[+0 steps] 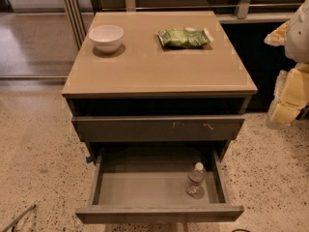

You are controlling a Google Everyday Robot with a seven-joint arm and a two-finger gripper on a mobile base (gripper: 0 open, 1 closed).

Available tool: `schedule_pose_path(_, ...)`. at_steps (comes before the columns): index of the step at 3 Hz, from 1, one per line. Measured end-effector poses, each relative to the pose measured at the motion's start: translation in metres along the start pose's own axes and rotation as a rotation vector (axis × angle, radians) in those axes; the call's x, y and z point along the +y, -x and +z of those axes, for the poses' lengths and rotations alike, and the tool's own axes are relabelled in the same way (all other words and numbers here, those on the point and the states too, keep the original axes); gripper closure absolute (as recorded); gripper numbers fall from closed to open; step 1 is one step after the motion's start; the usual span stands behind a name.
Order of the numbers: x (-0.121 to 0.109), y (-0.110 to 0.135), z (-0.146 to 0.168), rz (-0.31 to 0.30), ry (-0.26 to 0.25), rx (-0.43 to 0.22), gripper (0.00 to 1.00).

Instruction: Pick water bottle from middle drawer and place on counter

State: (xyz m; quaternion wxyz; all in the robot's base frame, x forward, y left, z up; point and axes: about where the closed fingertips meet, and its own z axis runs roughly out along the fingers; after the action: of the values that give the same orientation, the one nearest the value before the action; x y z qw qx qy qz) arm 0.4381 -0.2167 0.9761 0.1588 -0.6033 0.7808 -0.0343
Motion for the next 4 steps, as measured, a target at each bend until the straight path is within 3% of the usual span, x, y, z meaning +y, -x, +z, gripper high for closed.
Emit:
schedule_pose_path(1,0.000,0.000,0.000,0.000,0.000,0.000,0.00)
schedule_pose_path(2,0.000,0.000,0.000,0.000,0.000,0.000,0.11)
schedule_pose_path(3,0.001,-0.008,0.032,0.034,0.006,-0.061,0.42)
schedule_pose_path(4,0.016,-0.022,0.113,0.098,0.053,-0.181,0.73)
